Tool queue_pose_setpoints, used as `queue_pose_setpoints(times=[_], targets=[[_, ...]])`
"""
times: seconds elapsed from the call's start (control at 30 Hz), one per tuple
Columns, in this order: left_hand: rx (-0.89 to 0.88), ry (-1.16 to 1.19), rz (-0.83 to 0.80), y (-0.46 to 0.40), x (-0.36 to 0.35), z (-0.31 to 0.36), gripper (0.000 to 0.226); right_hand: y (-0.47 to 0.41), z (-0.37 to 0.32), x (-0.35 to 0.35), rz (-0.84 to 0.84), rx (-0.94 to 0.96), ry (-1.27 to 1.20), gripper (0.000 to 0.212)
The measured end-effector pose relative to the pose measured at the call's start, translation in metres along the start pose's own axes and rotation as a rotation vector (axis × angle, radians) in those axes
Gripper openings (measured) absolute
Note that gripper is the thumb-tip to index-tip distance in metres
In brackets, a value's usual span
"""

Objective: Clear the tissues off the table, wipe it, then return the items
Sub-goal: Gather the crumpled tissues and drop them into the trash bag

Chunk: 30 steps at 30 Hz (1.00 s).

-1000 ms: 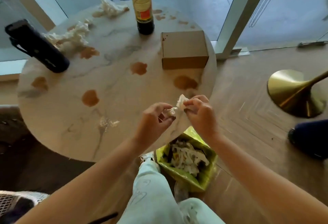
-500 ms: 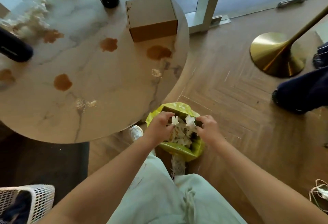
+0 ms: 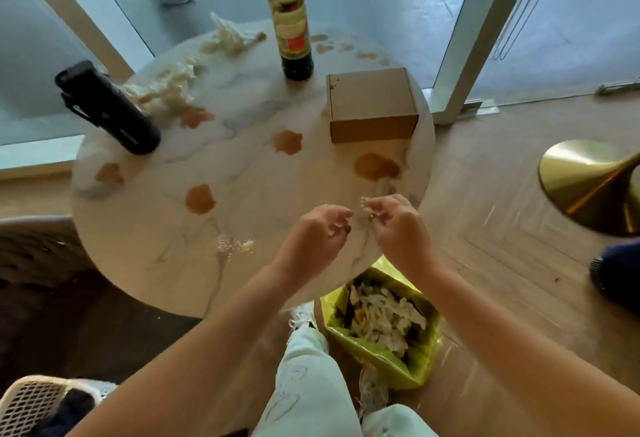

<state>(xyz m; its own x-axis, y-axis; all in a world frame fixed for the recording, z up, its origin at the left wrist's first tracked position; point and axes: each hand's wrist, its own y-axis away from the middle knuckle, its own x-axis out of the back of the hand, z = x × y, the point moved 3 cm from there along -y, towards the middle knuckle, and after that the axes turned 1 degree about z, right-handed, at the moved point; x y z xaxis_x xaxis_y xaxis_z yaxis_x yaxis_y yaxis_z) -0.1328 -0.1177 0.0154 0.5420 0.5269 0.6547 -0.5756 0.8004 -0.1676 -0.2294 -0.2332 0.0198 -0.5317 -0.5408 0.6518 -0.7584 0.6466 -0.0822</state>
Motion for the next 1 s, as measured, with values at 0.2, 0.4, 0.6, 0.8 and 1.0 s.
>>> queue_pose_setpoints(times=[0.2,0.4,0.6,0.8,1.0], targets=[[0.07,-0.12,0.153,-0.1,0.105,-0.053,0.028,-0.125,-0.088,-0.035,-0.04,0.135,-0.028,0.029],[0.158,-0.277,0.195,-0.202,0.183,-0.132,0.032,-0.248,-0.13,-0.103,-0.141,0.127,0.024,0.033],[0.275,-0.318,0.164,-0.298,0.216,-0.22,0.036,-0.364,-0.144,-0.167,-0.213,0.095,0.14,0.039],[0.419,-0.289,0.132,-0.373,0.196,-0.29,0.041,-0.466,-0.134,-0.221,-0.23,-0.002,0.203,0.048],[0.477,-0.284,0.202,-0.435,0.182,-0.335,0.042,-0.542,-0.125,-0.258,-0.222,-0.009,0.28,0.053]])
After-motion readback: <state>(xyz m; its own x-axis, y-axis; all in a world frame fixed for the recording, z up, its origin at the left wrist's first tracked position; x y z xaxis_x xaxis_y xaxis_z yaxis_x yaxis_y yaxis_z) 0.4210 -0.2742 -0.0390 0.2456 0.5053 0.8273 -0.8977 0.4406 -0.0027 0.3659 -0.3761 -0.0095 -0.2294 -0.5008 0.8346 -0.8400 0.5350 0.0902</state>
